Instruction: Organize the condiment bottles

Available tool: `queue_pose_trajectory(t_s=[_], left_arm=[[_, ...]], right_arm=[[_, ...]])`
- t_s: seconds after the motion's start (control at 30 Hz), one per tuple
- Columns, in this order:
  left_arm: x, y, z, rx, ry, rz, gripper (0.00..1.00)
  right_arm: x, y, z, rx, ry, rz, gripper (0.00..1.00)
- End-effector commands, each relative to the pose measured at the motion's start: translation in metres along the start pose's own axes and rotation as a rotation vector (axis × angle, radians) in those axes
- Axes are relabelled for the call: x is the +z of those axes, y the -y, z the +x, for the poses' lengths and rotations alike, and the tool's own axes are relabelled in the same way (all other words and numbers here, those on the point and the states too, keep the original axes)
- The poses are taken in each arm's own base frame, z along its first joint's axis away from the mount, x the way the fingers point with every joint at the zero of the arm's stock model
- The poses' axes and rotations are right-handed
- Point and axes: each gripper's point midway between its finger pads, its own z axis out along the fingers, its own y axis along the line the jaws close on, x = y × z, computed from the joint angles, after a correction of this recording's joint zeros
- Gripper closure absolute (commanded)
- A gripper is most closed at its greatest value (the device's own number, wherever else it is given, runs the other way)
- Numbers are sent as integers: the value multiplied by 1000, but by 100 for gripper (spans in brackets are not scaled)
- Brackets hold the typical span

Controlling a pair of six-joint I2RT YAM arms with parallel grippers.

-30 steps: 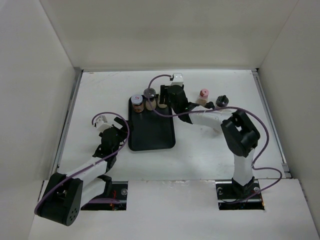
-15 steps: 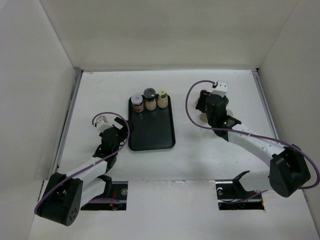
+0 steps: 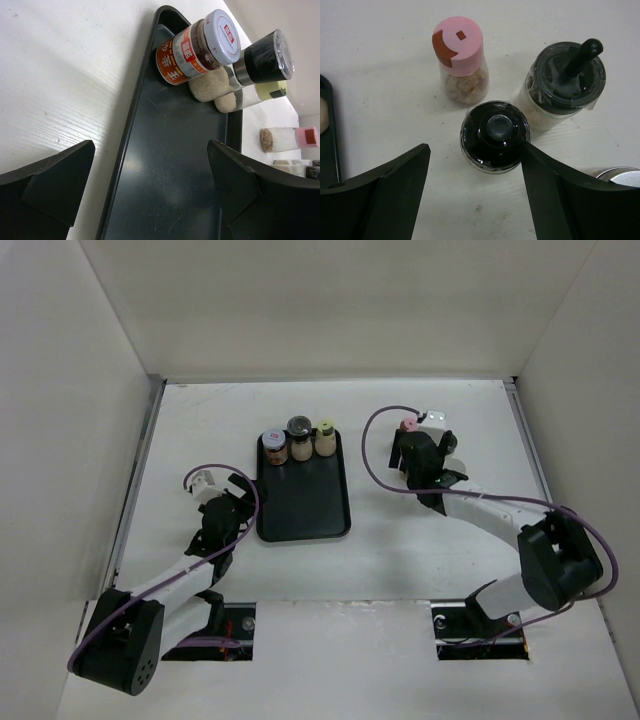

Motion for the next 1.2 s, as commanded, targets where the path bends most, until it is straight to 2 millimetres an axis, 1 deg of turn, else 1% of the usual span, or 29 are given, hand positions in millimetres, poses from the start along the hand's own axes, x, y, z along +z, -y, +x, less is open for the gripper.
queue_pose_trajectory(t_s=[0.0,0.07,0.17,0.27,0.4,0.53,0.6,0.67,0.77,0.83,0.93,1.07,1.17], left_arm=[[2,17,-11,-16,30,55,0],[2,18,-13,-16,38,58,0],[3,17,-8,-10,21,51,0],[2,18,-11,-18,29,57,0],[3,17,-9,-12,25,51,0],[2,18,-14,-17,39,57,0],[3,16,-11,-11,31,49,0],[3,15,-10,-15,25,49,0],[3,16,-12,-14,34,50,0],[4,15,-8,-7,23,42,0],[4,15,-8,-13,21,43,0],[4,16,-8,-9,22,45,0],[4,17,-10,-14,26,47,0]], right_arm=[[2,5,-28,28,66,69,21],[5,8,-30,17,73,96,21],[8,9,-32,5,77,116,21],[12,9,-32,1,78,132,21],[21,5,-25,-15,57,140,21],[31,-1,-16,-22,32,128,20],[34,-7,-12,-24,17,106,24],[32,-18,-12,-4,13,58,26],[19,-46,-12,14,11,-54,27],[9,-57,-14,17,17,-94,26],[-1,-61,-21,28,38,-115,24],[-8,-53,-32,30,72,-94,18],[-8,-47,-33,18,83,-71,16]])
